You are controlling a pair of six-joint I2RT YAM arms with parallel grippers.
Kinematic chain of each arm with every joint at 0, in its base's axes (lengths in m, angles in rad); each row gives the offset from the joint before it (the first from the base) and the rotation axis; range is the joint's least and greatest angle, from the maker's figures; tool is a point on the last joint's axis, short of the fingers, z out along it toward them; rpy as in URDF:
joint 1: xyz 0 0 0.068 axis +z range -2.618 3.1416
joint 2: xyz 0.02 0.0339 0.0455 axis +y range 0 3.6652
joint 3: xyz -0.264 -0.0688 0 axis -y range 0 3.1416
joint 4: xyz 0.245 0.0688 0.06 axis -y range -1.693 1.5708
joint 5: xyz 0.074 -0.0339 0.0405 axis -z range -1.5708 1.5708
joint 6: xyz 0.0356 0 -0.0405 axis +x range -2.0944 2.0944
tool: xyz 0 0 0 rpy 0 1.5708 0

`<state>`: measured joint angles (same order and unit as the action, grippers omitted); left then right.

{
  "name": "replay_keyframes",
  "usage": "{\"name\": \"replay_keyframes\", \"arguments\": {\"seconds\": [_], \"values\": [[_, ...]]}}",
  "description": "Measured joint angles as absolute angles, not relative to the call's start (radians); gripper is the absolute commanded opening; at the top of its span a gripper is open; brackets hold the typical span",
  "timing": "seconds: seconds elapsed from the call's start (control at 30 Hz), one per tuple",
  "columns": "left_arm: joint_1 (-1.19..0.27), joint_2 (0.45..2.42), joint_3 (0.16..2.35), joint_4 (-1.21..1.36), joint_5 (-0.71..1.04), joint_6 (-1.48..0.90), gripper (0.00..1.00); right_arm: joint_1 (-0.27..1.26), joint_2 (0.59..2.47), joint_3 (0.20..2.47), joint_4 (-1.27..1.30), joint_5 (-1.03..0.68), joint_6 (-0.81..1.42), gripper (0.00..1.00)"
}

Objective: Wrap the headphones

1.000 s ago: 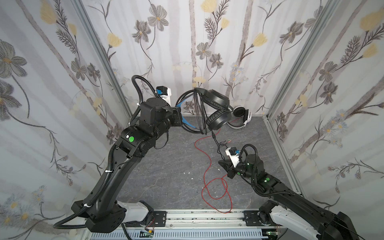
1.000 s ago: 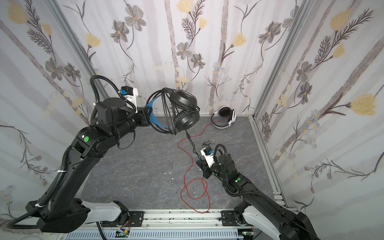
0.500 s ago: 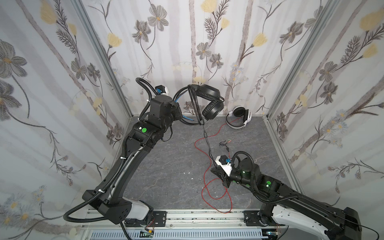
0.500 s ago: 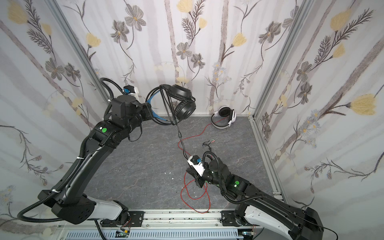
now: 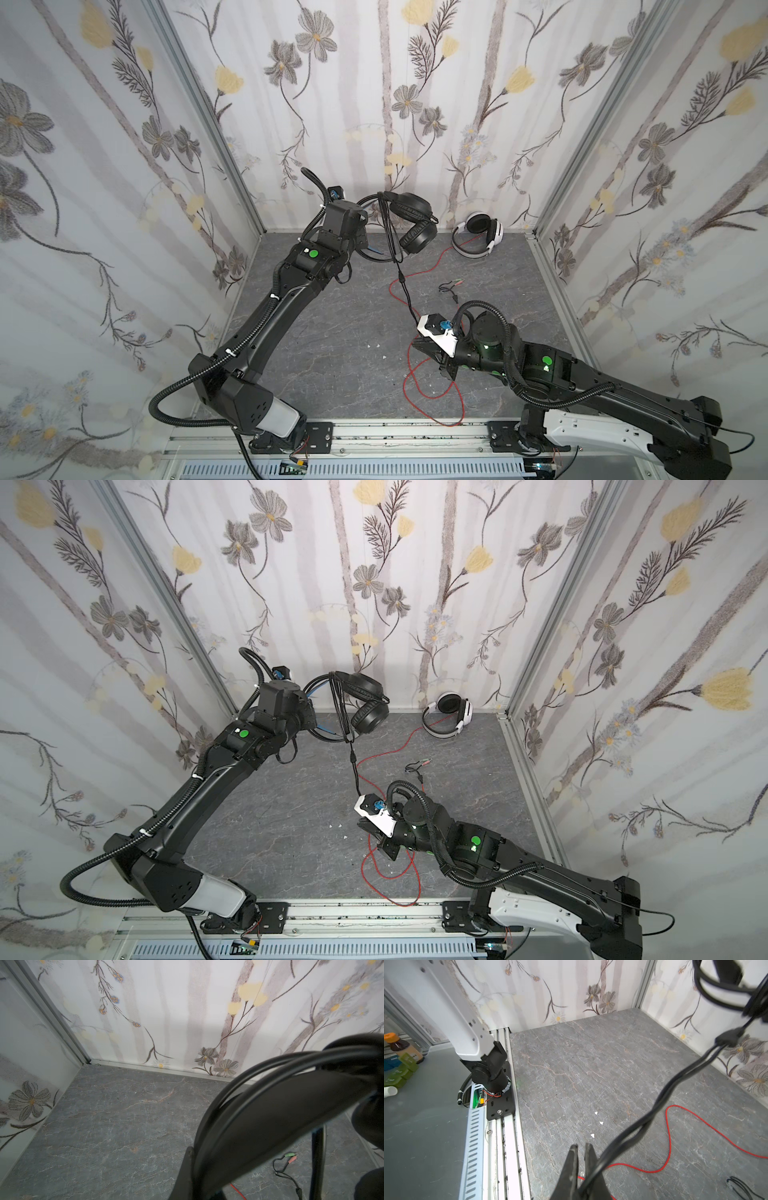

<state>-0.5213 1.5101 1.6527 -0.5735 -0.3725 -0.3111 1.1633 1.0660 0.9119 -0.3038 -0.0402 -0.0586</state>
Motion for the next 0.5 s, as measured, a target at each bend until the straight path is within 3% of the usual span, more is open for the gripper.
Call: {"name": "replay_keyframes", "arguments": {"seconds": [0.5], "values": [[-0.646,1.576,1.594,-0.596,-0.341,-0.002,0.0,1.149,1.251,1.374,-0.634,0.191,-0.299,0.0]]}}
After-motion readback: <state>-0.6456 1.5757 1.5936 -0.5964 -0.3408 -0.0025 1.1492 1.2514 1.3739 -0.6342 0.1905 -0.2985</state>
